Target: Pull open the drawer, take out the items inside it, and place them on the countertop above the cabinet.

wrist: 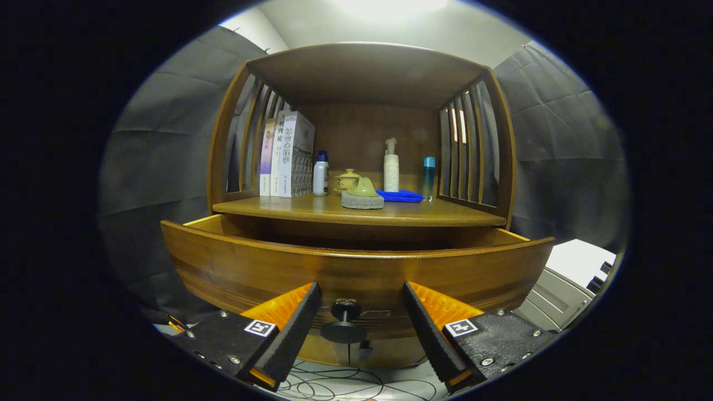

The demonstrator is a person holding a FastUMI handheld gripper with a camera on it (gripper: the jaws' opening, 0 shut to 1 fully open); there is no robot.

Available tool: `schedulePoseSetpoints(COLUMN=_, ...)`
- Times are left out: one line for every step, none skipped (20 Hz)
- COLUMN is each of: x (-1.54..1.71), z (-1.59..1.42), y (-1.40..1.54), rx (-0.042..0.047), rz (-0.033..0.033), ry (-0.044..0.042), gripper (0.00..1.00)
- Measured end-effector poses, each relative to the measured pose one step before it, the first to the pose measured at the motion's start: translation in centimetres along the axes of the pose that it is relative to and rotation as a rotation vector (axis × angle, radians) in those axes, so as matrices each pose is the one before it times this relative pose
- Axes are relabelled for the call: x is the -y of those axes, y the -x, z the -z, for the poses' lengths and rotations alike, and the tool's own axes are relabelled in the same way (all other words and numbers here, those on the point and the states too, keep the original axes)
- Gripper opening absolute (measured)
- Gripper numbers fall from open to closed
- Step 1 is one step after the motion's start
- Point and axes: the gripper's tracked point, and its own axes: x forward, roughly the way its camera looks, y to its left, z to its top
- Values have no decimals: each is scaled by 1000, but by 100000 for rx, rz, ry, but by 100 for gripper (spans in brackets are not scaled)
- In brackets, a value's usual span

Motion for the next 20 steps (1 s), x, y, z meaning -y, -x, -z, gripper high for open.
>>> schedulePoseSetpoints(x=-56, z=28, y=-820, rx=-590, rz=-15, ry=252, gripper=95)
schedulePoseSetpoints(x=28, z=-120, y=-626, rx=392, rz=52, ry=90, gripper=95)
schedulePoseSetpoints(x=5, z=-3, y=-627, rx=-273, rz=104, ry=1, gripper=95)
schedulePoseSetpoints(x=-24, z=-101, y=-720, rx=412, rz=77, ry=61, gripper=95)
schedulePoseSetpoints(x=17, z=-97, y=-744, rx=-77, rz=-102, ry=149, gripper=95)
schedulePoseSetpoints(x=8, z=-61, y=-557, rx=97, rz=-170, ry=418, gripper=95)
schedulePoseSetpoints(x=47, z=-42, y=-642, rx=12, rz=123, ry=577, gripper=95)
schedulePoseSetpoints(x=64, z=-158, y=-530, rx=-49, rz=60, ry=922, gripper=95)
schedulePoseSetpoints(x=-25, z=-66, y=-381, rx=227, rz=128, ry=953, gripper=95)
schedulePoseSetpoints(x=22, z=6, y=-809, rx=-105, rz=175, ry=86, gripper=95)
schedulePoseSetpoints(x=-18, z=-109, y=-578, rx=173, rz=39, ry=-628, gripper=95)
schedulePoseSetpoints(x=-14, z=28, y=-547, rx=-425, rz=-94, ry=-346, gripper=95)
schedulePoseSetpoints(x=24, z=-81, y=-469, rx=-224, rz=77, ry=-10, gripper=95)
schedulePoseSetpoints(x=4, z=-15, y=-276, rx=-317, rz=103, ry=340, gripper=95)
schedulePoseSetpoints(x=20, z=-150, y=-358, rx=-25, rz=54, ry=-125, gripper=95)
schedulePoseSetpoints(x=-9, z=16, y=-680, rx=-313, rz=112, ry=-785, gripper=95)
schedulePoseSetpoints(x=-56, z=-349, y=-495, rx=361, rz=1130, ry=-770, gripper=95)
schedulePoseSetpoints(x=8, z=302, y=179, rx=672, rz=219, ry=-517, gripper=94)
schedulePoseSetpoints(x=52, z=-81, y=245, rx=-757, rz=-90, ry=394, gripper=95)
schedulePoseSetpoints(x=39, z=-114, y=-141, rx=-572, rz=-259, ry=-159, gripper=95)
